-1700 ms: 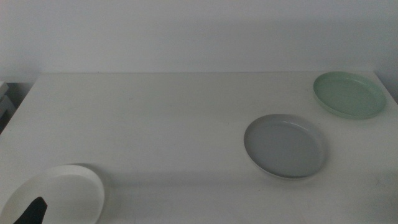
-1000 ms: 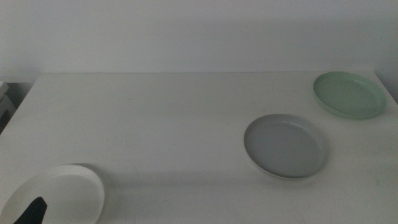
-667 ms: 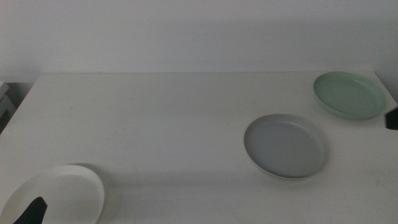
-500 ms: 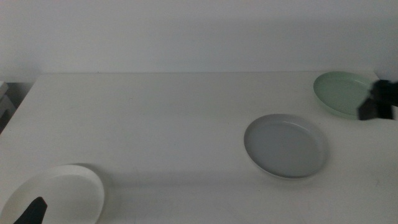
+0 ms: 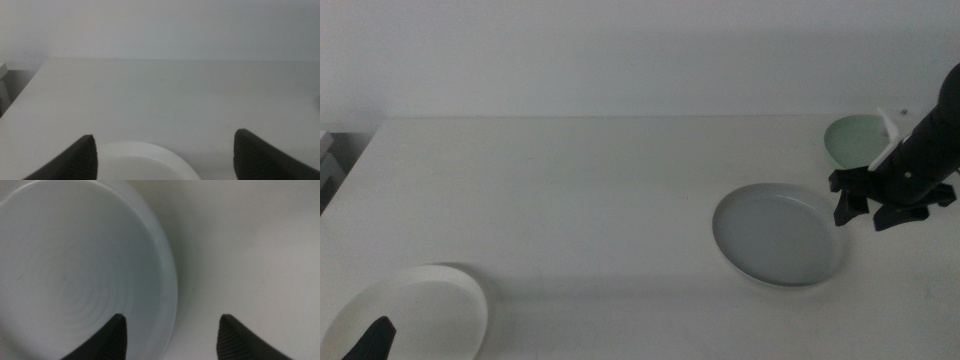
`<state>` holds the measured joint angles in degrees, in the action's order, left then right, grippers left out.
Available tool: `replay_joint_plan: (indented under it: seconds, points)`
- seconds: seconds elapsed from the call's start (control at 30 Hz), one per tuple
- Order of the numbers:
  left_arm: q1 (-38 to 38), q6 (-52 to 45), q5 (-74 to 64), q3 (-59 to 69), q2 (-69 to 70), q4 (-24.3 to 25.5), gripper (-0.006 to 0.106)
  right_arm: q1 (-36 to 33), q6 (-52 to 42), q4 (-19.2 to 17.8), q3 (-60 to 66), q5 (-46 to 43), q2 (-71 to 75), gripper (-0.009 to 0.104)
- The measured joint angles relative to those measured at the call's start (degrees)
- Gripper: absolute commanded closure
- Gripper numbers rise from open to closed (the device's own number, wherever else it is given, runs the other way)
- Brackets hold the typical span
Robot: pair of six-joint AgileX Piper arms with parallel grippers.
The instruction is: Stack the three bowls on top of each other.
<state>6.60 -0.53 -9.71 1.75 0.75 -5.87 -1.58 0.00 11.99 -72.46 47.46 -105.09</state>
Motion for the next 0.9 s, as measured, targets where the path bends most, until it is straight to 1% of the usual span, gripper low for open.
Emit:
replay_joint_plan:
  seconds: [0.2,0.43,0.5,0.53,0.57,0.6,0.67,0.7,0.9]
  points:
    - [0.00,0.00,0.00,0.00,0.00,0.00,0.012,-0.18,-0.35,0.29,-0.07,-4.20,-4.57,0.056]
    - [0.00,0.00,0.00,0.00,0.00,0.00,0.012,-0.72,-0.35,1.46,-0.15,-6.56,-7.72,0.058]
    - [0.00,0.00,0.00,0.00,0.00,0.00,0.012,-0.92,-0.40,1.64,-0.48,-6.97,-8.35,0.060]
    - [0.00,0.00,0.00,0.00,0.00,0.00,0.012,-0.98,-0.40,1.69,-0.62,-7.13,-8.57,0.062]
    - [0.00,0.00,0.00,0.00,0.00,0.00,0.012,-0.98,-0.40,1.69,-0.63,-7.33,-8.68,0.067]
    - [0.00,0.00,0.00,0.00,0.00,0.00,0.012,-1.04,-0.40,1.69,-0.68,-7.47,-8.69,0.073]
    - [0.00,0.00,0.00,0.00,0.00,0.00,0.012,-1.04,-0.40,1.69,-0.68,-7.63,-8.73,0.090]
    - [0.00,0.00,0.00,0.00,0.00,0.00,0.012,-1.11,-0.40,1.69,-0.68,-7.63,-8.73,0.095]
    - [0.00,0.00,0.00,0.00,0.00,0.00,0.012,-1.72,-0.97,1.74,-0.68,-6.69,-7.08,0.095]
